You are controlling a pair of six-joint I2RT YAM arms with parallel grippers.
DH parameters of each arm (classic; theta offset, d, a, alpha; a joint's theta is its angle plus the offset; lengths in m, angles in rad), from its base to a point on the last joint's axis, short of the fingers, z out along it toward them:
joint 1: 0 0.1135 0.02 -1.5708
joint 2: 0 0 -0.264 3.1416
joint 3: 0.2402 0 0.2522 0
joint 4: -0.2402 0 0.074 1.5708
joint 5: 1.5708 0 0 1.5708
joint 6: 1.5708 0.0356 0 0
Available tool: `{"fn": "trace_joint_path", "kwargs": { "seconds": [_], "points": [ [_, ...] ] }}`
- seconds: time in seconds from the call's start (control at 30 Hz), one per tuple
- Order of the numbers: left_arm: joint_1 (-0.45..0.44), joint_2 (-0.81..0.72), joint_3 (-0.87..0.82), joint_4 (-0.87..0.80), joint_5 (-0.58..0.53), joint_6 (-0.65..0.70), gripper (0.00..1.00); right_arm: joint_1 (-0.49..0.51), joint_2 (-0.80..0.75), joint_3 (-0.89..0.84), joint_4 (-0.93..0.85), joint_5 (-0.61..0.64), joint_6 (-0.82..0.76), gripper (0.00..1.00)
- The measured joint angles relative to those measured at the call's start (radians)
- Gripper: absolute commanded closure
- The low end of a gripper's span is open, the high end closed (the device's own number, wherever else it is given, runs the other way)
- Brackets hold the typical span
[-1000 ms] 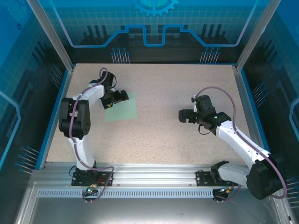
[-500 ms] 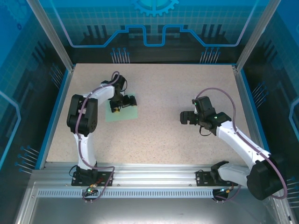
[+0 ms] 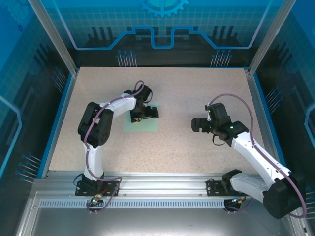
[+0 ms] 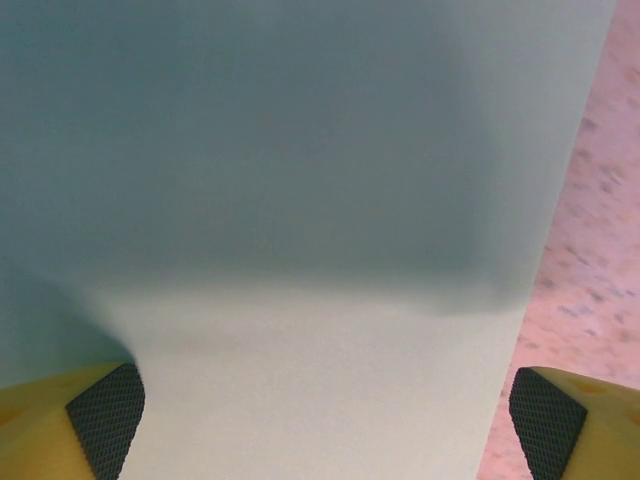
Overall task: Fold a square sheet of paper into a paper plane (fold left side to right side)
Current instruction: Move the square sheet of paper to the center of the table, then pick up the square sheet of paper from the center of the table.
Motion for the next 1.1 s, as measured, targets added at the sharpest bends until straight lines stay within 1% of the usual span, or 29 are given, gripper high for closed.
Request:
{"fn": "trace_joint_path", "kwargs": {
  "seconds": [0.3,0.47,0.63,0.73,0.8,0.9,1.0,1.1],
  "points": [
    [-0.166,-0.002,-0.003,0.074,0.058,-0.169,0.01,-0.001,0.000,-0.036,0.003,-0.011,0.017,0.01],
    [-0.212,-0.002,-0.003,0.097,0.092,-0.216,0.01,-0.014,0.024,-0.046,0.018,-0.054,0.026,0.01],
    [-0.204,-0.033,-0.008,0.096,0.095,-0.220,0.01,-0.021,0.127,-0.035,0.053,-0.093,0.025,0.01],
    [-0.185,-0.119,-0.048,0.097,0.094,-0.218,0.01,-0.023,0.235,0.013,0.071,-0.119,0.021,0.05],
    [-0.159,-0.190,-0.093,0.103,0.097,-0.218,0.02,-0.024,0.325,0.073,0.082,-0.142,0.015,0.07],
    [-0.107,-0.267,-0.190,0.132,0.115,-0.218,0.02,-0.024,0.460,0.182,0.109,-0.162,0.013,0.09],
    [-0.069,-0.280,-0.282,0.172,0.148,-0.219,0.02,-0.014,0.586,0.288,0.130,-0.167,0.014,0.11],
    [-0.060,-0.275,-0.343,0.186,0.177,-0.220,0.02,0.003,0.716,0.400,0.135,-0.166,0.014,0.11]
  ]
}}
